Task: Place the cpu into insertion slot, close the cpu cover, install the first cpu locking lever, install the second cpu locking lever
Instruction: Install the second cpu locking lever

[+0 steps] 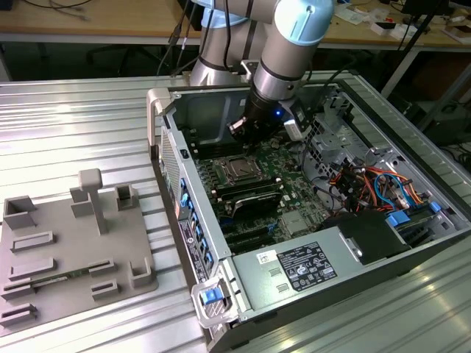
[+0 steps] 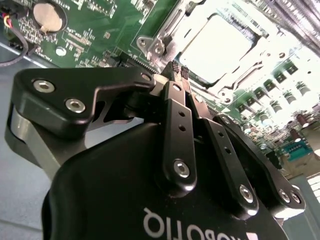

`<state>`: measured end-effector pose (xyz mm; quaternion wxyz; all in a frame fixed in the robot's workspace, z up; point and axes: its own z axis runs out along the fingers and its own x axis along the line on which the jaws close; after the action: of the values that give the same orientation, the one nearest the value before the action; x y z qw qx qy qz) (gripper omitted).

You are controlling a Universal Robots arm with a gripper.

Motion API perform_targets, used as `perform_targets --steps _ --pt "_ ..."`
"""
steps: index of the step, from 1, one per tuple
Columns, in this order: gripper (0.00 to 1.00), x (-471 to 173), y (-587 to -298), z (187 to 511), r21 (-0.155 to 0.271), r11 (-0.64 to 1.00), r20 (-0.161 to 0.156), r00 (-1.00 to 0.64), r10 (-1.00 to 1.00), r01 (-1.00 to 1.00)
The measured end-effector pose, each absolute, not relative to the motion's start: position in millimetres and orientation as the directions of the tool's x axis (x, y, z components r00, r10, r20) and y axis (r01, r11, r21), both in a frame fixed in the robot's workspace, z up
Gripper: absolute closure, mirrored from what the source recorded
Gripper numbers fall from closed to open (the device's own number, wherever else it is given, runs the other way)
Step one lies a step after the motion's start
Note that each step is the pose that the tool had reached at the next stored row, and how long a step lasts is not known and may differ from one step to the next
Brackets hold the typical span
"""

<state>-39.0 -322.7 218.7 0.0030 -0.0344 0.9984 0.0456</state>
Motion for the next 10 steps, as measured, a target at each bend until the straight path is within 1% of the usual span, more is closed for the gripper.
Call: perform_targets --steps 10 --pt "0.89 -33.5 -323.0 218.7 0.091 0.993 -0.009 -0.998 -0.068 -0.069"
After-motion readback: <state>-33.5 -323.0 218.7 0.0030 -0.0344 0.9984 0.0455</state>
